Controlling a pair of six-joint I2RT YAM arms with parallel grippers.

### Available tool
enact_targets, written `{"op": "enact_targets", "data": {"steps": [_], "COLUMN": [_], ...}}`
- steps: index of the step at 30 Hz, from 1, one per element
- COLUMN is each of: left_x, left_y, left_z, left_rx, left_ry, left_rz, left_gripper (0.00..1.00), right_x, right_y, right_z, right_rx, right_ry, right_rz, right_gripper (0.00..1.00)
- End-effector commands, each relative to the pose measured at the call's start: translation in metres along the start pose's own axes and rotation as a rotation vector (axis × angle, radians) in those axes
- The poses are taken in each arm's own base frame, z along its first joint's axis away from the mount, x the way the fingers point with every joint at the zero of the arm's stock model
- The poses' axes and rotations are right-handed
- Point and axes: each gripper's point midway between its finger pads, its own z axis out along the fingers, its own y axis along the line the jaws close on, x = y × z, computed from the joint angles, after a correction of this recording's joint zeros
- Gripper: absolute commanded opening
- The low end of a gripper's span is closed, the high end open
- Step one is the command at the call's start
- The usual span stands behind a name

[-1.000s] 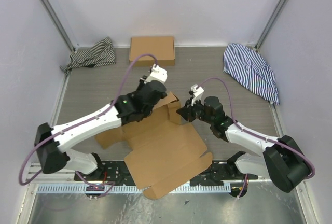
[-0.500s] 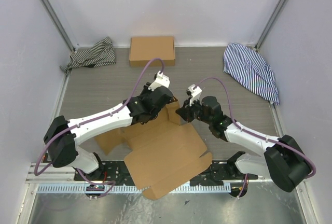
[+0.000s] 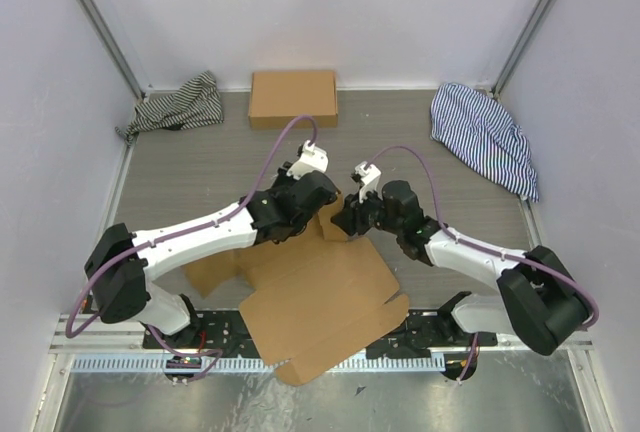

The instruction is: Fold the paper box

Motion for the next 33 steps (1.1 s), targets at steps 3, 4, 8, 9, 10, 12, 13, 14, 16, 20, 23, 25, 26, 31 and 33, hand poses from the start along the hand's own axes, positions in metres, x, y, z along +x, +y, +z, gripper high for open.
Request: {"op": "enact_targets", "data": {"steps": [3,4,8,9,10,12,13,14,16,20,23,25,26,31,33], "left_x": [0.029,0.029,0.030,0.029,0.030,0.029,0.029,0.029,0.028,0.028,0.027,0.028,0.027,0.026,0.026], "left_y": [-0.028,-0.030,-0.037,-0.038,-0.039,-0.040,-0.041,-0.041,-0.042,-0.044,-0.047,-0.047,-0.047,-0.044,-0.044], "left_z": [-0.008,-0.009,-0.013,-0.014,-0.015,-0.017,-0.017,-0.018,-0.019,-0.023,-0.026,-0.027,-0.028,-0.031,-0.031], "left_rx": [0.100,0.105,0.113,0.115,0.114,0.112,0.110,0.110,0.107,0.097,0.094,0.088,0.086,0.082,0.085], "left_ry": [0.066,0.063,0.064,0.063,0.062,0.059,0.060,0.060,0.057,0.051,0.045,0.045,0.043,0.040,0.039], "left_rz": [0.065,0.068,0.071,0.071,0.074,0.072,0.073,0.073,0.074,0.091,0.099,0.105,0.103,0.109,0.105], "left_gripper": [0.24,0.24,0.24,0.23,0.23,0.23,0.23,0.23,0.23,0.23,0.22,0.22,0.22,0.21,0.21], "right_x": [-0.039,-0.040,-0.045,-0.046,-0.046,-0.045,-0.044,-0.043,-0.040,-0.032,-0.024,-0.022,-0.022,-0.029,-0.027], "right_y": [0.007,0.008,0.008,0.005,0.002,-0.007,-0.011,-0.014,-0.019,-0.021,-0.025,-0.027,-0.026,-0.023,-0.024], "right_z": [0.013,0.015,0.023,0.025,0.027,0.030,0.031,0.032,0.031,0.025,0.022,0.018,0.017,0.012,0.013], "right_rx": [-0.032,-0.035,-0.043,-0.022,0.002,0.071,0.106,0.145,0.219,0.334,0.393,0.415,0.411,0.397,0.405], "right_ry": [-0.085,-0.088,-0.103,-0.105,-0.107,-0.105,-0.102,-0.100,-0.105,-0.136,-0.158,-0.186,-0.198,-0.207,-0.178], "right_rz": [-0.017,-0.012,0.012,0.027,0.044,0.074,0.081,0.086,0.105,0.116,0.136,0.149,0.151,0.108,0.084], "right_gripper": [0.43,0.43,0.43,0.41,0.40,0.32,0.28,0.25,0.19,0.12,0.07,0.04,0.03,0.07,0.12]}}
